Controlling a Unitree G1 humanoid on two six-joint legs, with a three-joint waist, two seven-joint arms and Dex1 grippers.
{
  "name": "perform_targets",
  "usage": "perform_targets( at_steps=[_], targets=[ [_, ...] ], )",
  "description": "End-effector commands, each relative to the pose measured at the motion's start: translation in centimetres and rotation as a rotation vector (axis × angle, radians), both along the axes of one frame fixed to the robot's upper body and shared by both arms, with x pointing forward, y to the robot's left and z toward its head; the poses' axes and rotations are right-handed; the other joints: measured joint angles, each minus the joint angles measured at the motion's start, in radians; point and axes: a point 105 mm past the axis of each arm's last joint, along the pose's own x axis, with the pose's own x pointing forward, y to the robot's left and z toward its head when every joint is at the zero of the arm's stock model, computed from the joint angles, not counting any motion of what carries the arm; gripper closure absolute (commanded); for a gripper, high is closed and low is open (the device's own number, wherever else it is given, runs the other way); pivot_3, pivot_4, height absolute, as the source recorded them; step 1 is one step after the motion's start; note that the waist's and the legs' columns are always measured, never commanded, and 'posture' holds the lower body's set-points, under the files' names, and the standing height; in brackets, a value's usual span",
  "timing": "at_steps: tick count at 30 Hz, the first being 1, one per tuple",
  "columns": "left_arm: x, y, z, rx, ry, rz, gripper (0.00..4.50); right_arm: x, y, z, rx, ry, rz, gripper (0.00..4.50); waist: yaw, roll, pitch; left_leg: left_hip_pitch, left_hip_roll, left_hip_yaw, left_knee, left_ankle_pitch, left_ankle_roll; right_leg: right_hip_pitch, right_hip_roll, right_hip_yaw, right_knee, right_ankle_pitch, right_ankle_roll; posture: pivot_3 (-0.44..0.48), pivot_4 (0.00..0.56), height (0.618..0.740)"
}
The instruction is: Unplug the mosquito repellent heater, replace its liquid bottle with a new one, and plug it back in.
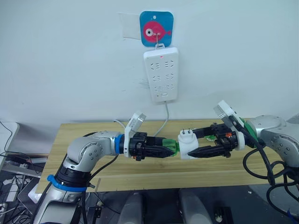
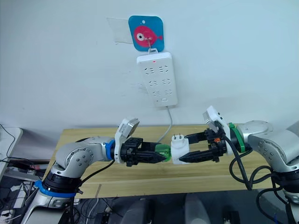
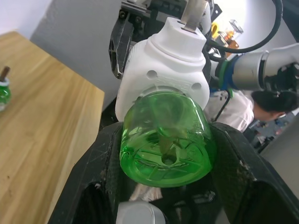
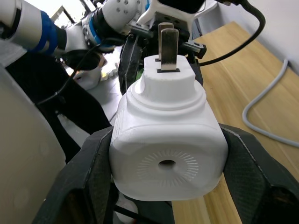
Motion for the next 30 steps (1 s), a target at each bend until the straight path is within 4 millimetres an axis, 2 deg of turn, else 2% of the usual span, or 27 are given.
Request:
perform_targets(
  at_steps=[1, 8, 11, 16, 21, 24, 30],
  targets=[
    [-0.9, -0.3, 1.9, -0.066, -0.058, -0.065, 2.25, 0.1, -0.1, -0.7, -0.05, -0.148, 0.021, 1.58, 0.0, 0.0, 0.0, 0.0, 0.0, 0.0, 0.0, 0.0, 0.0, 0.0, 0.0, 0.0, 0.0, 0.0, 0.0, -0.142, 0.235, 0.74],
    [-0.4, -0.4, 1.6, -0.06, -0.085, -0.029, 2.25, 0.7, 0.5, -0.5, -0.03, -0.463, 0.072, 1.58, 0.0, 0.0, 0.0, 0.0, 0.0, 0.0, 0.0, 0.0, 0.0, 0.0, 0.0, 0.0, 0.001, 0.0, 0.0, -0.142, 0.233, 0.74],
    [-0.1, -0.4, 1.6, -0.063, -0.096, -0.01, 2.25, 0.9, 0.5, -0.5, -0.022, -0.537, 0.063, 1.58, 0.0, 0.0, 0.0, 0.0, 0.0, 0.0, 0.0, 0.0, -0.001, 0.0, 0.0, 0.0, 0.001, 0.0, 0.0, -0.143, 0.231, 0.74],
    [-0.2, -0.5, 1.5, -0.06, -0.119, -0.018, 2.25, 0.5, 0.6, -1.0, -0.028, -0.561, 0.08, 1.58, 0.0, 0.0, 0.0, 0.0, 0.0, 0.0, 0.0, 0.0, -0.001, 0.0, 0.0, 0.0, 0.001, 0.0, 0.0, -0.146, 0.228, 0.74],
    [-0.2, -0.8, 1.3, -0.058, -0.147, -0.019, 2.25, 0.3, 1.3, -0.6, -0.022, -0.554, 0.11, 1.58, 0.0, 0.0, 0.0, 0.001, 0.0, 0.0, 0.0, 0.001, -0.001, 0.0, 0.0, 0.0, 0.001, 0.0, 0.0, -0.146, 0.226, 0.74],
    [-0.2, -0.9, 1.3, -0.063, -0.159, -0.013, 2.25, 0.0, 1.6, -0.4, -0.002, -0.49, 0.109, 1.58, 0.0, 0.0, 0.0, 0.001, 0.0, 0.0, 0.0, 0.001, -0.001, 0.0, 0.0, 0.0, 0.001, 0.0, 0.0, -0.147, 0.227, 0.74],
    [-1.0, -0.8, 1.1, -0.046, -0.218, -0.063, 2.25, -1.0, 2.0, 0.3, 0.083, -0.078, 0.044, 1.58, 0.0, 0.0, 0.0, 0.001, 0.0, 0.0, 0.0, 0.0, -0.001, 0.0, -0.001, 0.0, 0.001, 0.0, 0.0, -0.149, 0.231, 0.74]
  ],
)
